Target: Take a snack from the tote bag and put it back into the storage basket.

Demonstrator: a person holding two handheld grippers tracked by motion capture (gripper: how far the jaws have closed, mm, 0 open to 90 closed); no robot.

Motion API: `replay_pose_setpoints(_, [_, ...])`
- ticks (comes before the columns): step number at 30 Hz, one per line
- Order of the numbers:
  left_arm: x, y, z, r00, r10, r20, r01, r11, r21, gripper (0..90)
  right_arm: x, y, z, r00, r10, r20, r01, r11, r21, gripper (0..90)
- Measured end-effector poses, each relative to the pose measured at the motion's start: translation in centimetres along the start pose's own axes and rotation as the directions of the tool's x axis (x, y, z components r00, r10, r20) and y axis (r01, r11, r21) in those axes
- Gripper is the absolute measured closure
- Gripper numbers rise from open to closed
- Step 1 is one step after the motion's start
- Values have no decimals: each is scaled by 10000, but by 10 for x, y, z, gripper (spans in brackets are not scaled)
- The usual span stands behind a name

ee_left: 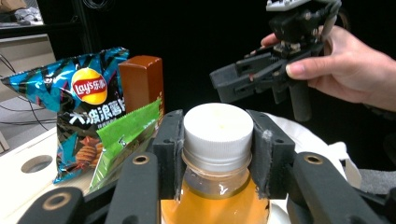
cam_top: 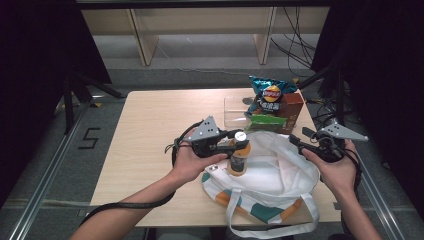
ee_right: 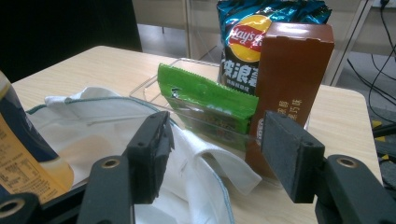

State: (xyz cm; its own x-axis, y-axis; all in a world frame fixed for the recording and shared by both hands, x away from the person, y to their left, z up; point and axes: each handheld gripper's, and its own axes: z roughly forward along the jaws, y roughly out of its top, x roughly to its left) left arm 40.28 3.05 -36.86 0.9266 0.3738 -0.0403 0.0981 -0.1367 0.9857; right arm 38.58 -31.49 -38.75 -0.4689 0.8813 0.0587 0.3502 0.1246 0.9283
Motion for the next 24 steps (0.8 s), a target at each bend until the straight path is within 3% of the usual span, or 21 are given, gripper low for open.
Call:
replay_pose_setpoints(10, [6, 17, 0, 9999, 71, -75, -72, 9999, -122, 588, 0, 0, 0, 10000, -26, 33, 26, 10000, 21, 431])
replay_pose_setpoints(18, [7, 20, 0, 9999, 89, -100, -91, 9998, -189, 588, -1, 1, 1, 9999, -133, -75, 132, 9999, -47, 431])
replay_pose_setpoints(24, [7, 22, 1, 9999, 43, -146, -46, 9997, -227, 589, 2, 0, 1, 9999, 151, -70, -150, 9999, 62, 431])
